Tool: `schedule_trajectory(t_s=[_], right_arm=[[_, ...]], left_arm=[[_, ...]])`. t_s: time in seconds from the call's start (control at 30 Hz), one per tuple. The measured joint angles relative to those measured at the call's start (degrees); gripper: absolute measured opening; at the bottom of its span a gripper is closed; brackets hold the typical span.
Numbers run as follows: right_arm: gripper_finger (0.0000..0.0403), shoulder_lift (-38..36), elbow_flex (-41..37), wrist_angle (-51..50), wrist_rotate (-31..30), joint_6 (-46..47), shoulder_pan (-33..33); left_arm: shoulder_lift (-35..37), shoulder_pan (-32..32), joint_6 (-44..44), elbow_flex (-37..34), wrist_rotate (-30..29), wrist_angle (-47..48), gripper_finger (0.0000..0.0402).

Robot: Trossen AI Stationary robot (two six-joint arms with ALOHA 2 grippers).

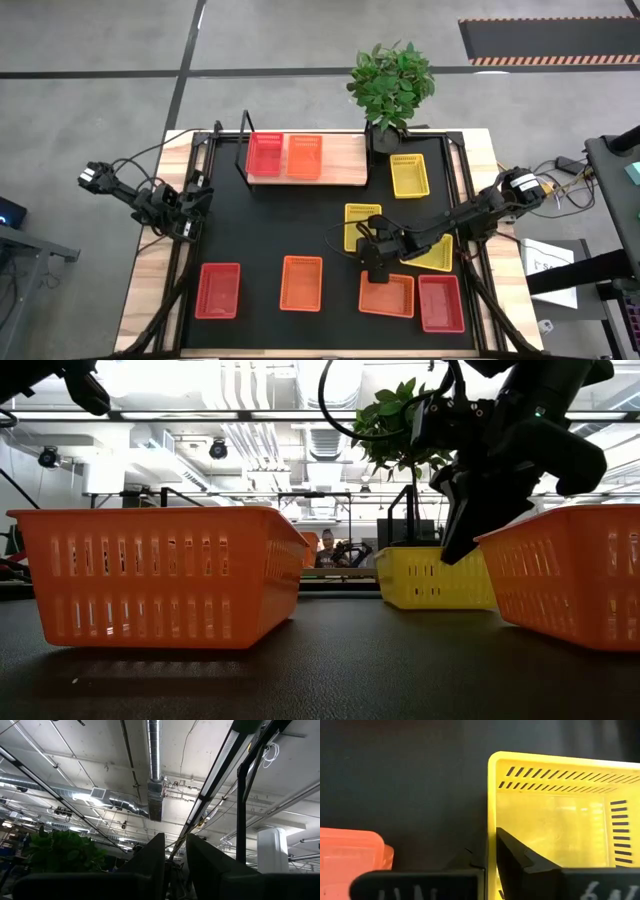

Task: Stack baskets on shelf by color
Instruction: Put the bottom left yellow bin on the shelf

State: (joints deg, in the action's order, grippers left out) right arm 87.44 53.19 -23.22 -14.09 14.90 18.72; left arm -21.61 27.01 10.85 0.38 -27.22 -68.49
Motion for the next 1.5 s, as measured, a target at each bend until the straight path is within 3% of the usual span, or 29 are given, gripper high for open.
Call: schedule_trajectory(t_s=[0.2, 0.4, 0.63, 0.9, 1.1, 1.4, 1.5], right_arm=[[0.0013, 0.0, 2.7, -2.0, 0.2, -1.1, 0.1], [0.0012, 0.0, 10.3, -11.0, 0.0, -2.1, 0.4], [0.0012, 0.0, 19.7, -18.7, -2.8, -4.0, 2.1], [0.0011, 0.0, 26.2, -19.5, -7.5, -10.9, 1.0], [0.0011, 0.0, 27.8, -19.2, -12.9, -16.1, -3.9], [0.0011, 0.0, 24.9, -16.7, -12.8, -25.1, -14.3], [0.0011, 0.0, 23.3, -14.5, -10.0, -27.5, -17.6]], left_arm=[[0.8, 0.0, 0.1, 0.0, 0.0, -0.3, 0.0063], [2.7, 0.0, 3.3, 0.0, 0.0, -3.5, 0.0063], [4.1, 0.0, 8.4, 0.0, 0.0, -4.7, 0.0063], [4.1, 0.0, 9.0, 0.0, 0.0, -4.6, 0.0063], [4.1, 0.0, 9.0, 0.0, 0.0, -4.6, 0.0063], [4.2, 0.0, 9.0, 0.0, 0.0, -4.6, 0.0063], [4.2, 0.0, 9.0, 0.0, 0.0, -4.6, 0.0063]])
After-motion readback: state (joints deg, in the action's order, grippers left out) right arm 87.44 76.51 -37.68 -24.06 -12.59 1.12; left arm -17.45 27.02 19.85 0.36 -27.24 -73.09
